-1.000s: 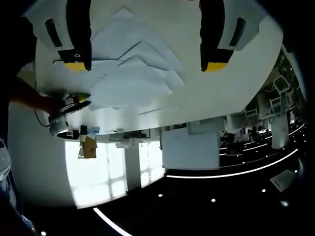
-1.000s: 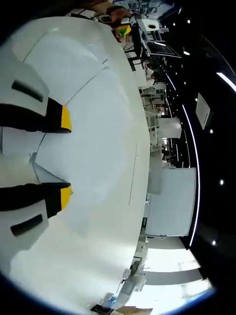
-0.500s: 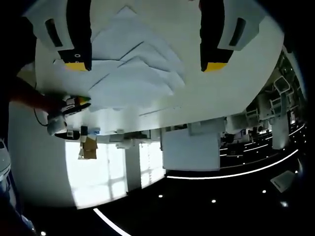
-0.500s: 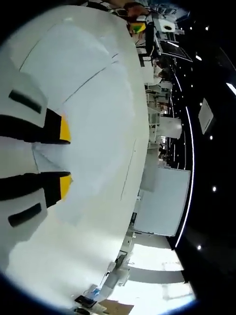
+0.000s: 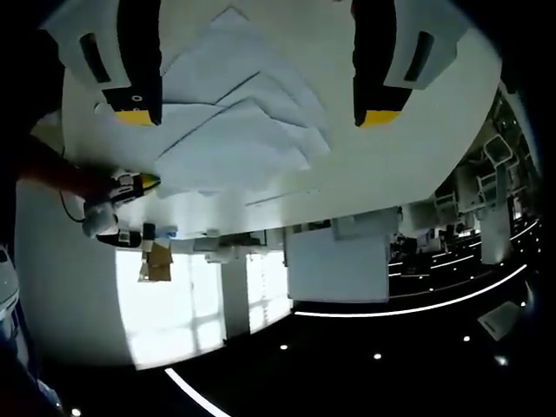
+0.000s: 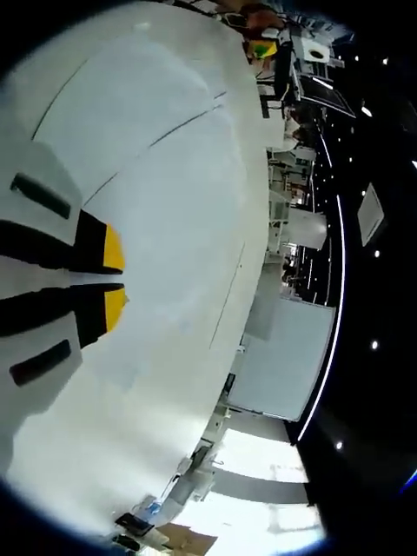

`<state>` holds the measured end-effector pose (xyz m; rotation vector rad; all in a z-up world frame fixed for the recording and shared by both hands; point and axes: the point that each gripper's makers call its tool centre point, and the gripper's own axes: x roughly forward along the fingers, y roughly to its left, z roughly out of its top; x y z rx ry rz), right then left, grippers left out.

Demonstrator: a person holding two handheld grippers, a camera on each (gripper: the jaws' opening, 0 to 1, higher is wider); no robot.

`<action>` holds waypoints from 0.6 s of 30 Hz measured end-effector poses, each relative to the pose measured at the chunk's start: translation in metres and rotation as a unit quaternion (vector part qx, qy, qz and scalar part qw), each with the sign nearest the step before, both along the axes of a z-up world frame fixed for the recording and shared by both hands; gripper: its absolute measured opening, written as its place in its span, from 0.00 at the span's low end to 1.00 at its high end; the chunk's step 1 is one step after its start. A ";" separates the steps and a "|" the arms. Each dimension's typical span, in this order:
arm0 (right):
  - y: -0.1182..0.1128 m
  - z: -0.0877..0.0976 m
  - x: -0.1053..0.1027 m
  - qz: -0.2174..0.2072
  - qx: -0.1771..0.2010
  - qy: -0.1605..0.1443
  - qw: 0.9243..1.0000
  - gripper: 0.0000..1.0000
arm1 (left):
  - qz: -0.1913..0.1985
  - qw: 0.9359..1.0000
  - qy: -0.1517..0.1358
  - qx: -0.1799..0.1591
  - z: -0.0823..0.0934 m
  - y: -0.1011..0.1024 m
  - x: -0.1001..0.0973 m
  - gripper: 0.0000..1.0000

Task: Organize the stack of printing papers by aligning and flattening the scattered papers on the table

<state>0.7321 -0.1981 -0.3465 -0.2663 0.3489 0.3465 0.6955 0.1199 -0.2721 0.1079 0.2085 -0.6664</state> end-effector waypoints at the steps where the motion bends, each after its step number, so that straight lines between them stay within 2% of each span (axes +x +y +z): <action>1: 0.001 0.001 0.000 0.001 0.012 0.003 1.000 0.05 | -0.001 1.000 0.000 0.001 0.000 0.000 0.000 0.94; 5: 0.003 0.006 -0.003 0.003 0.056 0.009 0.998 0.20 | -0.001 1.000 0.000 0.000 0.001 -0.001 -0.001 0.94; 11: 0.006 0.016 -0.016 0.008 0.091 0.016 0.996 0.27 | 0.002 1.000 -0.001 0.002 0.001 0.001 -0.001 0.93; 13: 0.007 0.015 -0.018 0.011 0.089 0.018 0.996 0.29 | 0.002 1.000 -0.001 0.002 0.002 0.001 -0.001 0.93; 18: 0.007 0.013 -0.021 0.014 0.041 0.013 0.999 0.36 | -0.005 1.000 -0.003 0.003 0.002 -0.005 -0.001 0.93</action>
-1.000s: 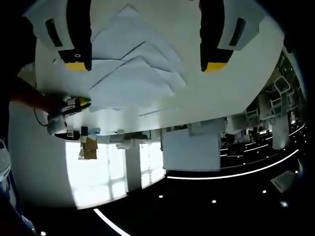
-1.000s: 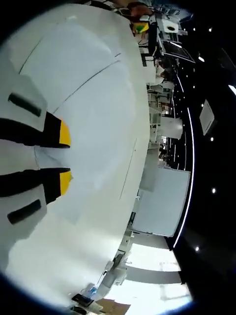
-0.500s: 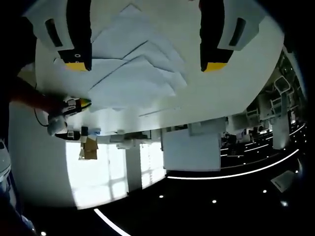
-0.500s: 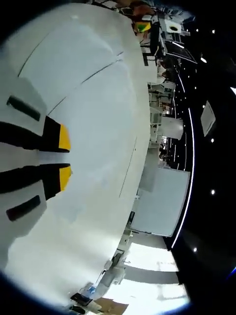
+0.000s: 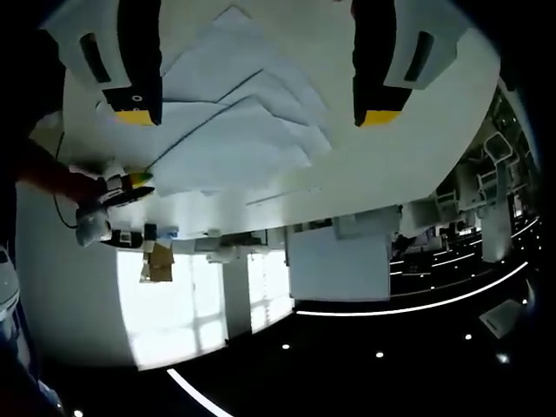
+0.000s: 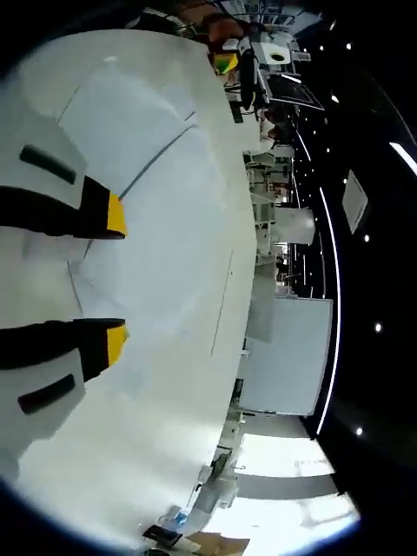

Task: Organize the stack of printing papers by aligning and flattening the scattered papers on the table

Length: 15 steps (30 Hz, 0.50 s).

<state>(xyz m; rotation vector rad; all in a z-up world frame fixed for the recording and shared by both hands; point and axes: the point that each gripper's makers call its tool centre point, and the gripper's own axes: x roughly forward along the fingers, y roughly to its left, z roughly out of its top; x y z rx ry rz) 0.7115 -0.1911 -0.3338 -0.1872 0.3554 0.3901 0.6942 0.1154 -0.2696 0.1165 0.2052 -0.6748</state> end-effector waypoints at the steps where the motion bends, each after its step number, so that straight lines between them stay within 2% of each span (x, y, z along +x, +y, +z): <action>1: 0.002 0.000 -0.001 0.003 -0.002 0.000 1.000 0.39 | -0.001 1.000 0.000 0.000 0.000 0.000 0.000 0.93; 6: 0.013 -0.001 -0.006 0.028 -0.013 0.000 1.000 0.50 | -0.002 1.000 0.001 0.001 -0.001 0.000 -0.001 0.93; 9: 0.018 -0.003 -0.006 0.039 -0.021 -0.002 0.999 0.51 | -0.001 1.000 0.001 0.001 -0.001 0.001 -0.001 0.93; 15: 0.012 -0.007 0.001 0.039 -0.037 -0.003 0.999 0.51 | 0.001 1.000 0.000 0.002 0.000 0.003 -0.001 0.93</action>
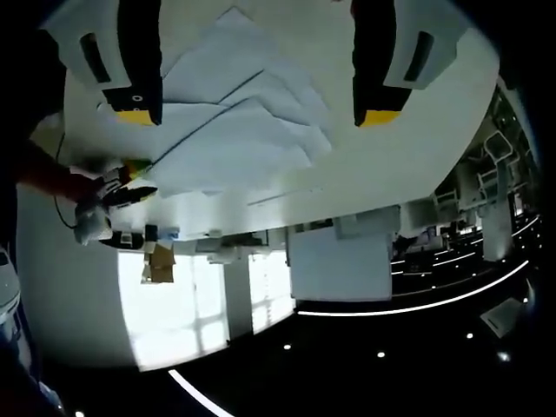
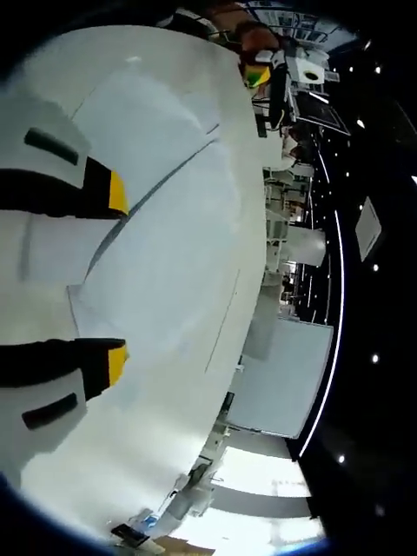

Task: Organize the stack of printing papers by aligning and flattening the scattered papers on the table

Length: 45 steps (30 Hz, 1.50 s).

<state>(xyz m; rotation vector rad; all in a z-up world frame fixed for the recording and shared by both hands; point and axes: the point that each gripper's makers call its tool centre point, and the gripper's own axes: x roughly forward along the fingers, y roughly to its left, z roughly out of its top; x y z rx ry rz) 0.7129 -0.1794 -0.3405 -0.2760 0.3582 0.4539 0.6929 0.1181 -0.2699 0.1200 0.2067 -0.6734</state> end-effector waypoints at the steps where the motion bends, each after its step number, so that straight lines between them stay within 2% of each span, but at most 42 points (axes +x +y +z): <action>1: -0.001 0.001 0.001 0.001 -0.003 -0.003 1.000 0.51 | 0.000 1.000 0.000 0.001 0.000 0.000 0.000 0.93; 8: -0.001 0.001 0.003 0.014 -0.039 -0.019 0.999 0.47 | 0.003 1.000 -0.001 0.001 0.000 0.003 0.001 0.93; 10: 0.002 0.002 0.002 0.024 -0.059 -0.028 0.998 0.46 | 0.003 1.000 -0.001 0.001 0.000 0.002 0.002 0.93; 16: 0.013 0.006 -0.002 0.069 -0.135 -0.061 0.986 0.39 | 0.001 1.000 0.001 0.002 -0.002 0.001 0.002 0.93; 20: 0.021 0.004 -0.003 0.075 -0.139 -0.057 0.986 0.30 | 0.003 1.000 0.001 0.000 -0.003 0.001 0.002 0.93; 23: 0.021 0.002 -0.002 0.073 -0.120 -0.050 0.989 0.27 | 0.003 1.000 0.002 0.000 -0.003 0.002 0.001 0.93; 29: 0.019 -0.003 -0.001 0.059 -0.031 -0.006 0.998 0.25 | 0.003 1.000 0.003 -0.001 -0.004 0.002 0.001 0.92; 35: 0.016 -0.008 -0.001 0.044 0.048 0.042 0.997 0.26 | 0.001 1.000 0.004 -0.001 -0.005 0.000 0.002 0.92; 40: 0.016 -0.009 -0.001 0.042 0.070 0.054 0.995 0.26 | 0.000 1.000 0.005 -0.005 -0.005 -0.001 0.003 0.92; 45: 0.017 -0.009 0.000 0.041 0.074 0.059 0.995 0.25 | -0.002 1.000 0.006 -0.005 -0.005 -0.003 0.003 0.92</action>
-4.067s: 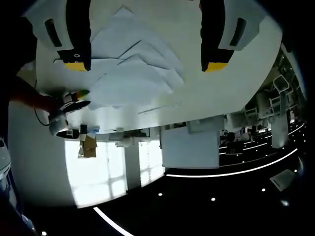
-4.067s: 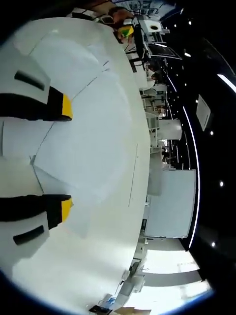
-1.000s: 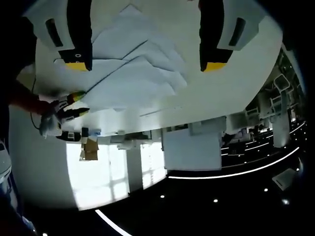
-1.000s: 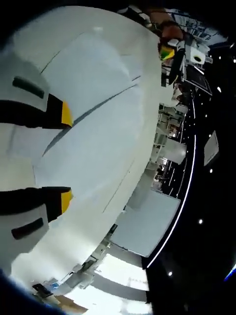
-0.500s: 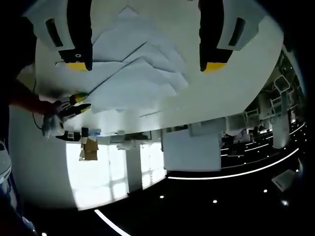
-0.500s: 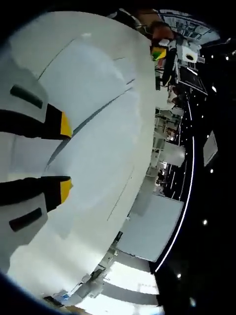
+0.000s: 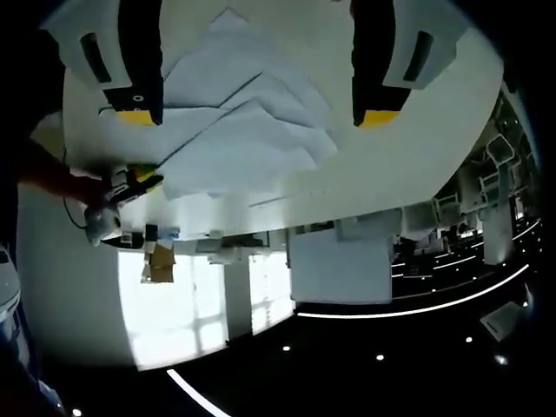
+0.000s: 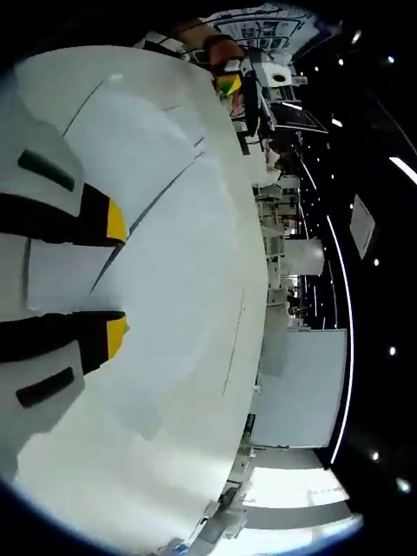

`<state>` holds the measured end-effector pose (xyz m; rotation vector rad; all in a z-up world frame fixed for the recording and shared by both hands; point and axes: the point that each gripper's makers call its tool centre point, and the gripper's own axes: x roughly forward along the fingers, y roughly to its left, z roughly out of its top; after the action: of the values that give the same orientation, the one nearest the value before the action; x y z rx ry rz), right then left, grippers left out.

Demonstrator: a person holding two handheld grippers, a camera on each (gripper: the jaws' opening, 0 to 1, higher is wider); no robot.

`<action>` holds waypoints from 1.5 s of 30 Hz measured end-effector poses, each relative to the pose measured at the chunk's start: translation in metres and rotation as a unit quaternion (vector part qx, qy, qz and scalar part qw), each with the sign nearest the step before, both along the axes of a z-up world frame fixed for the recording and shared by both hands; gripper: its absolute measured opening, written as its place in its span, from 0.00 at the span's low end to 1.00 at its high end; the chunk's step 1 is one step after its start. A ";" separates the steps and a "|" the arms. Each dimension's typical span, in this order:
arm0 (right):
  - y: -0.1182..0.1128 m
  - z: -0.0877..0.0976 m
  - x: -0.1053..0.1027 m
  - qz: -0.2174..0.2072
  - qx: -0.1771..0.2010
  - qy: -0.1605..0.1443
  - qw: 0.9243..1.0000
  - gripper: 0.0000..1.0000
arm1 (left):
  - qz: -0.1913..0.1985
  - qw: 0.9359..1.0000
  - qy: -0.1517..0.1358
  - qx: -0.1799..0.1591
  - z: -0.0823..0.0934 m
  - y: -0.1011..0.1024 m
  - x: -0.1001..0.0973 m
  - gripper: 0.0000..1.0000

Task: Organize the stack of printing papers by aligning and flattening the scattered papers on the table

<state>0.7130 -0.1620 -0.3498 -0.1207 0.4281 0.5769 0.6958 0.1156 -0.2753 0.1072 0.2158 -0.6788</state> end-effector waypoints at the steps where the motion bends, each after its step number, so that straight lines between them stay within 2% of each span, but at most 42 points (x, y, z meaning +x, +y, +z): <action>1: 0.000 0.000 0.000 0.000 0.001 0.001 1.000 0.25 | 0.000 1.000 0.000 0.000 0.000 0.000 0.000 0.92; 6: 0.000 0.000 0.001 0.000 0.005 0.003 1.000 0.20 | 0.000 1.000 0.001 0.000 -0.001 -0.001 0.000 0.92; 8: -0.002 0.000 0.003 -0.004 0.003 0.002 1.000 0.14 | 0.000 1.000 0.001 0.000 -0.001 -0.001 0.000 0.92; 13: -0.005 -0.001 0.005 -0.006 0.009 0.005 1.000 0.09 | 0.000 1.000 0.001 -0.001 0.000 -0.001 -0.001 0.92; 16: -0.004 -0.001 0.005 0.007 0.010 0.001 1.000 0.01 | -0.001 1.000 0.000 0.000 0.000 -0.001 -0.001 0.92; 26: -0.004 -0.002 0.005 0.013 0.002 -0.011 1.000 0.00 | 0.000 1.000 0.000 -0.001 0.000 -0.001 -0.001 0.93; 32: -0.004 0.000 0.004 0.012 -0.027 -0.043 0.999 0.00 | -0.001 1.000 0.000 0.000 0.001 0.000 -0.001 0.93; 33: -0.006 0.006 0.007 0.007 -0.037 -0.069 0.997 0.00 | 0.000 1.000 0.000 0.001 0.001 0.000 -0.001 0.93; 35: -0.005 0.009 0.004 0.007 -0.032 -0.069 0.997 0.00 | 0.001 1.000 -0.001 0.001 0.001 0.001 -0.001 0.93; 38: -0.006 0.023 0.005 0.003 -0.038 -0.100 0.994 0.00 | 0.002 1.000 -0.002 0.001 0.003 0.001 -0.001 0.93; 45: -0.005 0.049 0.003 -0.003 -0.032 -0.130 0.991 0.00 | 0.001 1.000 -0.004 0.002 0.003 0.001 -0.001 0.93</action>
<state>0.7161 -0.1666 -0.3010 -0.2535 0.1937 0.5336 0.6943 0.1162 -0.2718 0.1136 0.2099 -0.6764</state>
